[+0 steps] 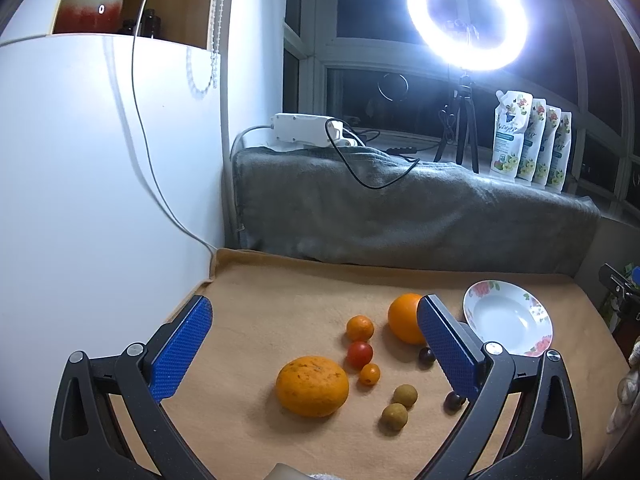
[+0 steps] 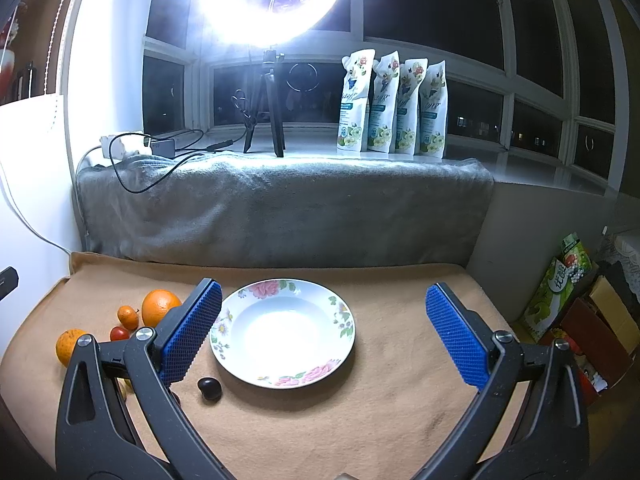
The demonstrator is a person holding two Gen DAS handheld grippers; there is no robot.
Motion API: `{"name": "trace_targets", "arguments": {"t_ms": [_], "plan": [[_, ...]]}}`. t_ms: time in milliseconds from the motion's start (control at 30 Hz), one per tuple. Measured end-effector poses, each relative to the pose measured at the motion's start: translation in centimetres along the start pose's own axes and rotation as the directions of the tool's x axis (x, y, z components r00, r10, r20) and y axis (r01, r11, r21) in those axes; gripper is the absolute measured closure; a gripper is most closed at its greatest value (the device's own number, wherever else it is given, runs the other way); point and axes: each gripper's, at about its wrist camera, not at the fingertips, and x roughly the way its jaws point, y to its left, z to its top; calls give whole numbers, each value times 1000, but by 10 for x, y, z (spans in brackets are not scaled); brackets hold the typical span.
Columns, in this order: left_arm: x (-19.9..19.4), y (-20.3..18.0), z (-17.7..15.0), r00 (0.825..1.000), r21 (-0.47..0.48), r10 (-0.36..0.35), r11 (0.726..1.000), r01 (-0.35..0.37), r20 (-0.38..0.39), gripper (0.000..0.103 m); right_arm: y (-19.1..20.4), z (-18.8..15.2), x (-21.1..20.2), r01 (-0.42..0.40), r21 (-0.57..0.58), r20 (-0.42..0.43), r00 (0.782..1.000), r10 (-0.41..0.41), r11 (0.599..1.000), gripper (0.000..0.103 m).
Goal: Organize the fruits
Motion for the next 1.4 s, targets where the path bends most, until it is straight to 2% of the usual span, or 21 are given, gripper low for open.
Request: {"name": "trace_targets", "arguments": {"t_ms": [700,900,1133,1400], "plan": [[2,6,-5,1000,-13,0,1000,-1,-8,1,11,-3,2,-28,-11,-7,1000,28,1000,0],[3,11,-6,1000,-24,6,1000,-6,-16,1,17,-6,3,-66,-6,-12,998,66,998,0],[9,26,-15,998,-52,-2,999,-1,-61,1,27,-7,9,-118,-14,-31,993,118,993,0],[18,46,-31,991,-106,-41,994,27,-128,2,49,-6,21,-237,-22,-82,969,235,971,0]]}}
